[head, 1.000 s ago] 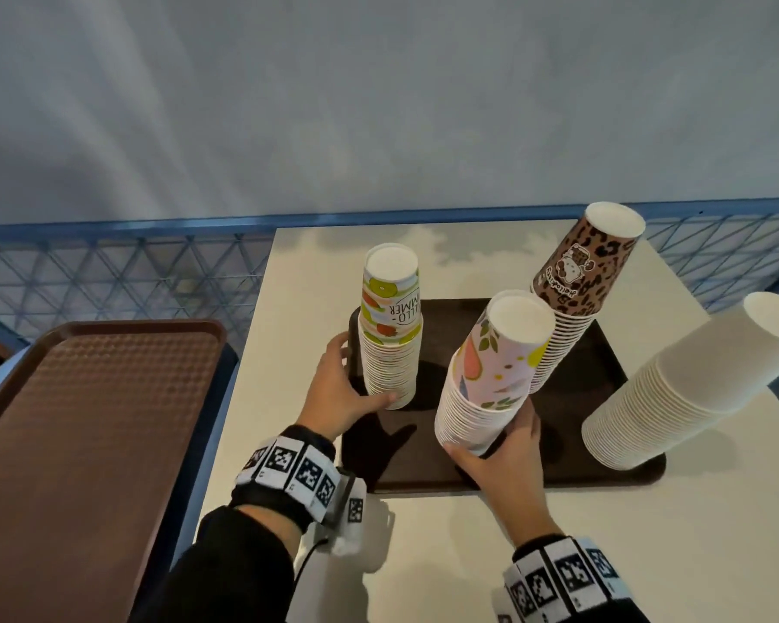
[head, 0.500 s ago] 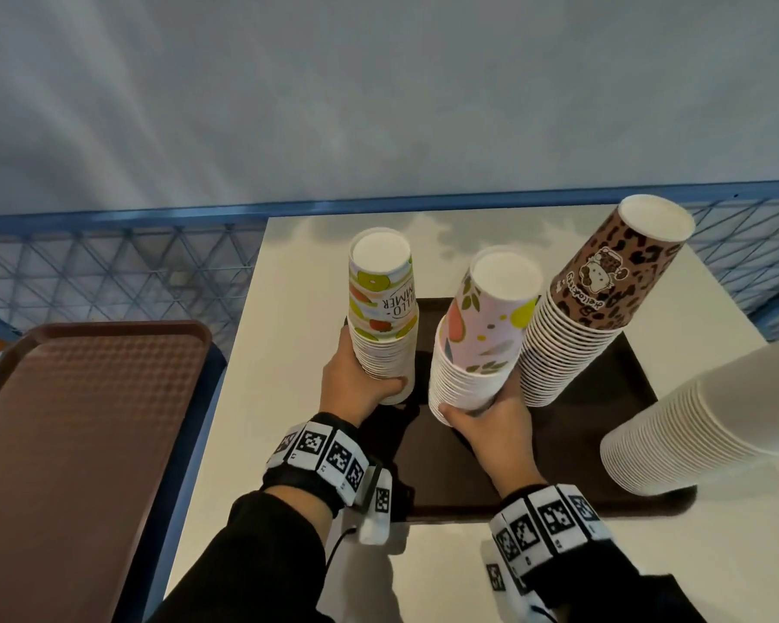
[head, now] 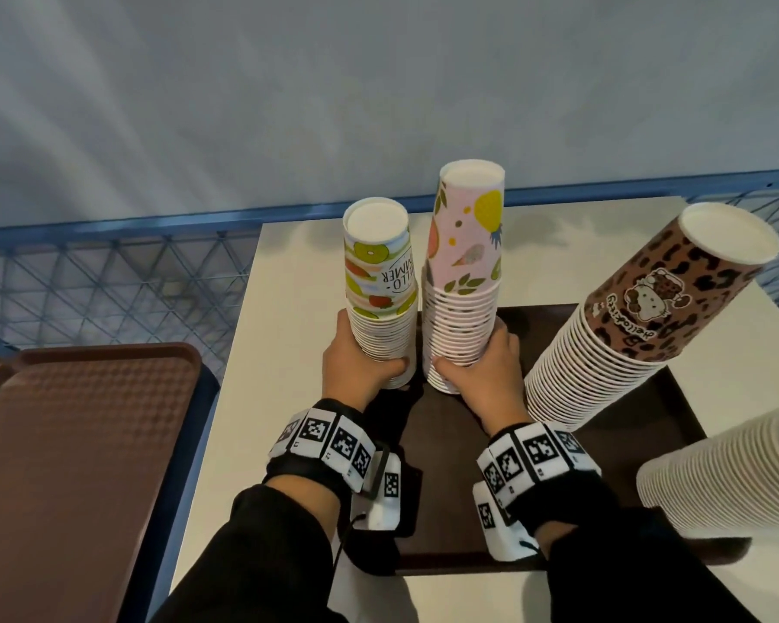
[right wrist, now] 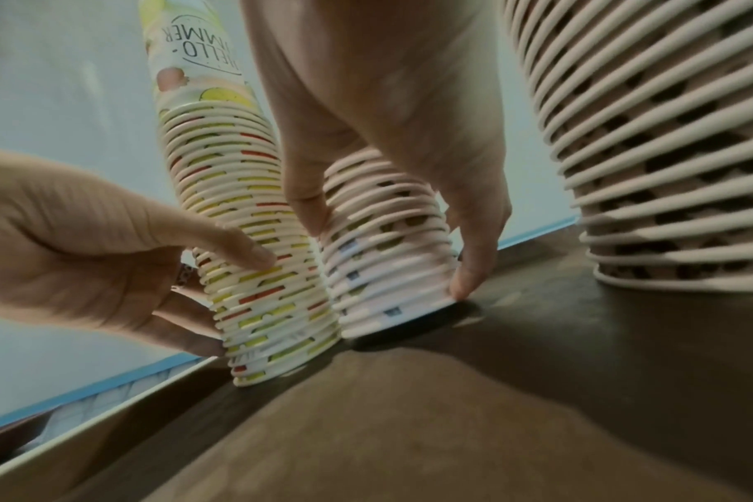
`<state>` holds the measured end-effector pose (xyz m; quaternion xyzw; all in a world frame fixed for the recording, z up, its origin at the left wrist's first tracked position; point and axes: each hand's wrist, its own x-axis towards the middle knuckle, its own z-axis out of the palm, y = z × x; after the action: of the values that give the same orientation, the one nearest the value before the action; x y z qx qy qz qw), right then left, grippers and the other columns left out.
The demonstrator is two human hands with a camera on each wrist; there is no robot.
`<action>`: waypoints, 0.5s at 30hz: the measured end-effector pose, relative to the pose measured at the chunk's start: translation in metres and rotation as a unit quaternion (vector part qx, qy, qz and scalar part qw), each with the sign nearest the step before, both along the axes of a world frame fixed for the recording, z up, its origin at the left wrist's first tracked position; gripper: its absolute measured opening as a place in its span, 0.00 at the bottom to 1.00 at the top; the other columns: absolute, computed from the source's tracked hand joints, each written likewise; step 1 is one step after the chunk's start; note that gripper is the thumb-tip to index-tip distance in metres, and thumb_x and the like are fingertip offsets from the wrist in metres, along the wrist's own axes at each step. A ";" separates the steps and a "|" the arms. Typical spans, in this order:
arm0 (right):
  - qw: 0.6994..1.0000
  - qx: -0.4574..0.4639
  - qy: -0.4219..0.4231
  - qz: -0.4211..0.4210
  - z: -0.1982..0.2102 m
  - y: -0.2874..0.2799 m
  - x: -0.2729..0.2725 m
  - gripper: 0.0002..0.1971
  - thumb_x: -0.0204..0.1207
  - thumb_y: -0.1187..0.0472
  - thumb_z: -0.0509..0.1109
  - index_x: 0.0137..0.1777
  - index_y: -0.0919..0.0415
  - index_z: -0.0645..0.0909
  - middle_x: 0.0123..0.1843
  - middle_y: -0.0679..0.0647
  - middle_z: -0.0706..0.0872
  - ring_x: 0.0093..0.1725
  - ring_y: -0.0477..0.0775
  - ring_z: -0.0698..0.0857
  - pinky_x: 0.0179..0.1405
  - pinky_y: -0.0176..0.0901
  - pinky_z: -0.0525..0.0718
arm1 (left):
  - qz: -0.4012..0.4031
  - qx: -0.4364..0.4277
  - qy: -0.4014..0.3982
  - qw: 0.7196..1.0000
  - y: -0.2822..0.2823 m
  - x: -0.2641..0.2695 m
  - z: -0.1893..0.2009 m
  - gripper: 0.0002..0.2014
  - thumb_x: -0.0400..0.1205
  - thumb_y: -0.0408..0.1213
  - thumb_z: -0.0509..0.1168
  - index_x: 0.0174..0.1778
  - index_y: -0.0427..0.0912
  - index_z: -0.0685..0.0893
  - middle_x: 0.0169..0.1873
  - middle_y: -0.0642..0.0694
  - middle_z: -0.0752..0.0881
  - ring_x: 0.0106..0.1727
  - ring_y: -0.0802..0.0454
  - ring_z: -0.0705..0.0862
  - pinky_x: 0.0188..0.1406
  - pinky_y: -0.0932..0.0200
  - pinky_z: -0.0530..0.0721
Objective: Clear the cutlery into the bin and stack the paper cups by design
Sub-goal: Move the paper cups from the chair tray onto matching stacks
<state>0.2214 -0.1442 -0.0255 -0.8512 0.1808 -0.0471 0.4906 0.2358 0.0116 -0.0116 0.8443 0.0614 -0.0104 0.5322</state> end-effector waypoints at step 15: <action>0.999 0.019 -0.007 -0.039 -0.006 -0.005 0.024 0.41 0.58 0.63 0.81 0.71 0.65 0.67 0.67 0.64 0.74 0.65 0.64 0.78 0.62 0.50 0.76 | 0.022 0.019 -0.020 0.999 0.002 0.019 -0.008 0.35 0.63 0.33 0.79 0.65 0.40 0.71 0.60 0.41 0.84 0.60 0.43 0.82 0.50 0.61 0.73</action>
<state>0.2453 -0.1494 -0.0312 -0.8339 0.2106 -0.0690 0.5054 0.2552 0.0140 -0.0191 0.8527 0.0695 0.0189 0.5174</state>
